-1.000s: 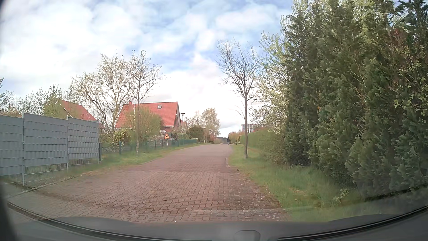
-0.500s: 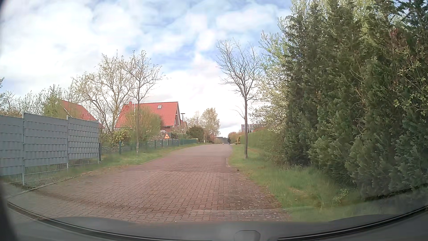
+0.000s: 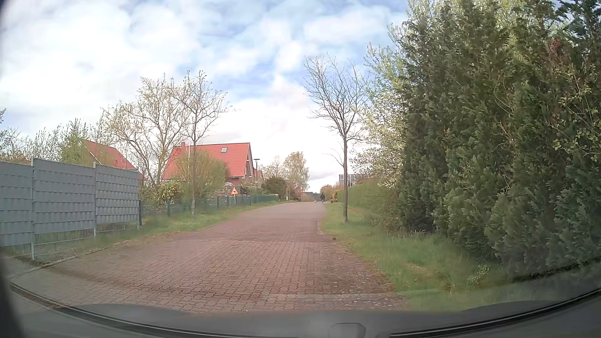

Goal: Follow the waypoints while adhering to traffic rules and regulations

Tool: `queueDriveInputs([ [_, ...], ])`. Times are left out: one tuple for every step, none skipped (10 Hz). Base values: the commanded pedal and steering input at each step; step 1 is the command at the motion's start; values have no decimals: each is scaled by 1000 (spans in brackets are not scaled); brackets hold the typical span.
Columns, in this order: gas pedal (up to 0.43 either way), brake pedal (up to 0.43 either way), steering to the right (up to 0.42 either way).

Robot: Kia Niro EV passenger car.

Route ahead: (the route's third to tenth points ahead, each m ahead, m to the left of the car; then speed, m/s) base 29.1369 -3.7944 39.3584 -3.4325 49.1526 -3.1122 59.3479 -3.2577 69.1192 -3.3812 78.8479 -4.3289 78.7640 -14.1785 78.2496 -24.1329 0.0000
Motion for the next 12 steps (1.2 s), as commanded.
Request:
queueDriveInputs([
  [0,238,-6],
  [0,238,-6],
  [0,244,-6],
  [0,238,-6],
  [0,238,-6],
  [0,238,-6],
  [0,238,-6],
  [0,244,-6],
  [0,238,-6],
  [0,238,-6],
  [0,238,-6],
  [0,244,-6],
])
